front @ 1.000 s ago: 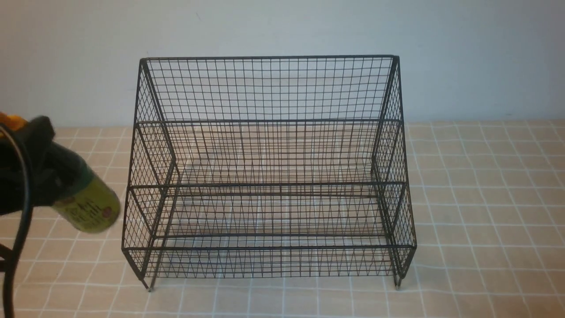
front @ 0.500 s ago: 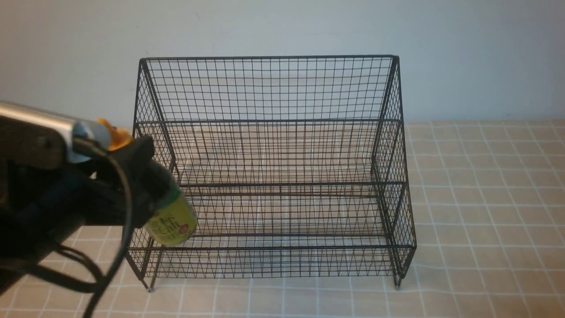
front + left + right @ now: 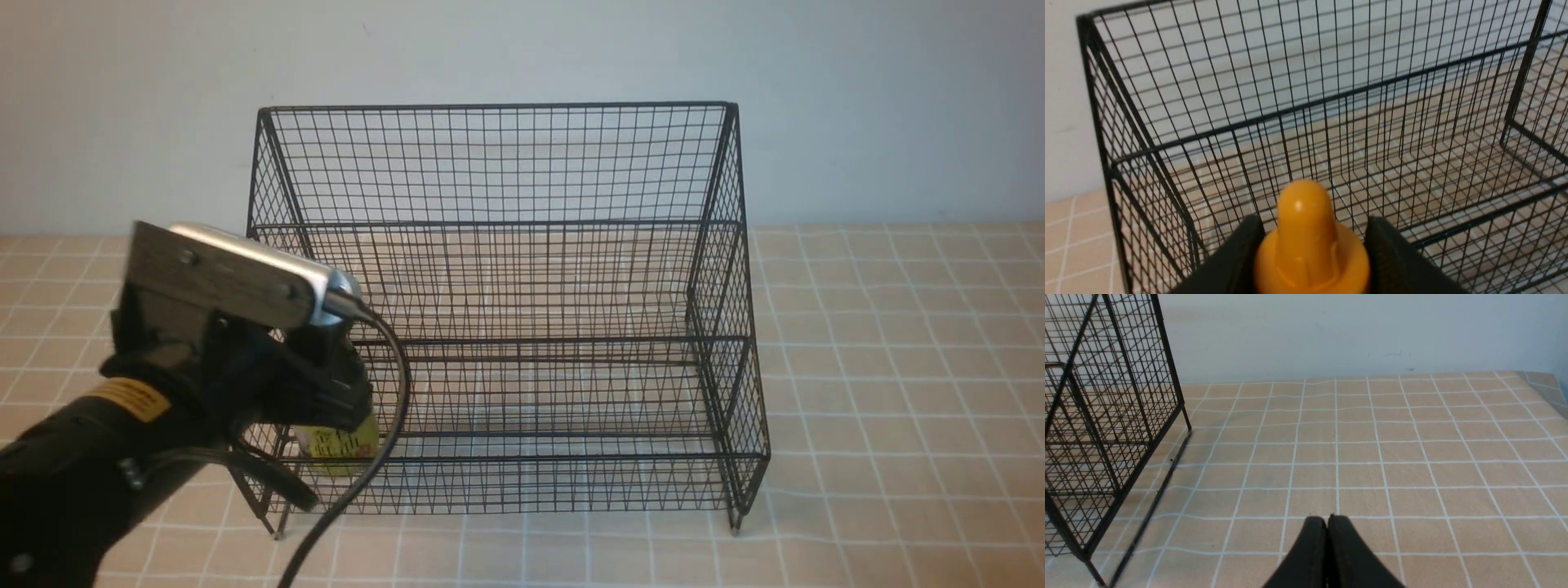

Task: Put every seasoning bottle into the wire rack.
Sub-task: Use the left arm to put the condiment bottle back on the shelf

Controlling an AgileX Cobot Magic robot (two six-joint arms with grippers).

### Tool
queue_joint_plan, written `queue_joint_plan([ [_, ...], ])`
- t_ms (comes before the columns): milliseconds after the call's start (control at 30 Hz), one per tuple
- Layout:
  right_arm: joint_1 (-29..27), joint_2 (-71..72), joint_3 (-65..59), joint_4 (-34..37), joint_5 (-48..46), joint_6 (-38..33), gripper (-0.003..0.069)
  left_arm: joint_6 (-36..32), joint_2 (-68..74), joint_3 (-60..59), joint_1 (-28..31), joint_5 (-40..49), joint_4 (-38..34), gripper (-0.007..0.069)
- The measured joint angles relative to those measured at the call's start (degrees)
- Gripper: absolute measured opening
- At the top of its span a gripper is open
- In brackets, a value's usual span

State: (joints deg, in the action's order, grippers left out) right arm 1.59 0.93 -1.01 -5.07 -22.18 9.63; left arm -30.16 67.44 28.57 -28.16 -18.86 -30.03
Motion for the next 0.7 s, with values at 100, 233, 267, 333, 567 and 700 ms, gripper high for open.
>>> queue_joint_plan([
  [100, 0.00, 0.00, 0.00, 0.00, 0.00, 0.00, -0.0012, 0.03, 2.61, 0.00, 0.00, 0.21, 0.07, 0.0283],
  [233, 0.00, 0.00, 0.00, 0.00, 0.00, 0.00, -0.0012, 0.14, 4.39, 0.41, 0.00, -0.15, 0.38, 0.0283],
  [267, 0.00, 0.00, 0.00, 0.00, 0.00, 0.00, -0.0012, 0.15, 4.67, 0.46, 0.00, -0.15, 0.42, 0.0283],
  [333, 0.00, 0.00, 0.00, 0.00, 0.00, 0.00, -0.0012, 0.18, 4.74, 0.62, -0.05, -0.06, 0.56, 0.0300],
  [567, 0.00, 0.00, 0.00, 0.00, 0.00, 0.00, -0.0012, 0.18, 4.26, 0.62, -0.05, 4.64, -0.97, 0.0437],
  [700, 0.00, 0.00, 0.00, 0.00, 0.00, 0.00, -0.0012, 0.04, 1.92, 0.62, -0.05, 6.95, -1.92, 0.0447],
])
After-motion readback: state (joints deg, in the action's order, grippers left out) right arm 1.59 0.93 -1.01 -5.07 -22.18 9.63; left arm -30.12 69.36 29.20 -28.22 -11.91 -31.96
